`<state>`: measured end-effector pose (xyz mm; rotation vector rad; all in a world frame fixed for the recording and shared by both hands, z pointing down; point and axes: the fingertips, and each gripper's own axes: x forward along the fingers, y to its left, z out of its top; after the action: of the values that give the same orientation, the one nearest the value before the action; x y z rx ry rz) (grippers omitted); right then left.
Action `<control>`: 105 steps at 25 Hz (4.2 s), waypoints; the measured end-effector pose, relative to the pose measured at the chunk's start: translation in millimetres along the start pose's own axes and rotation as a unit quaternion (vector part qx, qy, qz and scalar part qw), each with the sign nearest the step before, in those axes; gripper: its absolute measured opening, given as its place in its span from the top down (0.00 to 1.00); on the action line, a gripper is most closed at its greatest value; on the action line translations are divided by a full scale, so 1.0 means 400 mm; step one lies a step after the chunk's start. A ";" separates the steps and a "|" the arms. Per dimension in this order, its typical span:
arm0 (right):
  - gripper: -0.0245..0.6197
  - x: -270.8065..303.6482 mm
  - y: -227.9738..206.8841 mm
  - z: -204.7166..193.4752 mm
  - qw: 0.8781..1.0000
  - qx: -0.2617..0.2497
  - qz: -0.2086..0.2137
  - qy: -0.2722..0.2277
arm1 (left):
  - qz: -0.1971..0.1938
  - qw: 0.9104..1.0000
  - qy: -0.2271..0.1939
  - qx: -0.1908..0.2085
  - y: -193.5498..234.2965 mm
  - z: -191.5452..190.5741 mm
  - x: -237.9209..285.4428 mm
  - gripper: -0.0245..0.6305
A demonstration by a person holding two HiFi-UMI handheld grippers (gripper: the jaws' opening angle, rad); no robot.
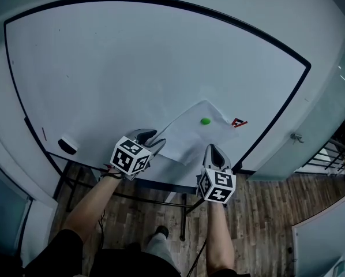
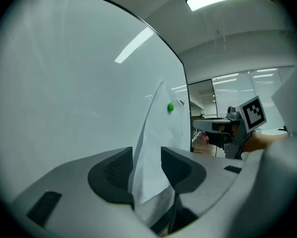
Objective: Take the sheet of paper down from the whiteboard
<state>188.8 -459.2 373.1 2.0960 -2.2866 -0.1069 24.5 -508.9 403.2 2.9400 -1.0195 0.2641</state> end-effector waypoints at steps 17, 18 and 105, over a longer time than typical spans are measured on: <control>0.93 0.080 0.002 0.031 1.000 -0.009 0.015 -0.012 | -0.023 0.999 0.021 0.017 -0.003 0.005 0.090 0.79; 0.93 0.081 0.007 0.027 1.000 -0.011 0.018 -0.009 | -0.018 1.000 0.021 0.012 0.000 -0.002 0.088 0.84; 0.75 0.137 -0.008 -0.050 0.995 -0.084 -0.060 0.019 | -0.001 0.993 -0.052 -0.103 0.048 -0.029 -0.010 0.93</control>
<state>188.7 -514.8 391.8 2.1292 -2.0516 -0.2515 7.8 -520.8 413.5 2.7921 -0.9891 0.0032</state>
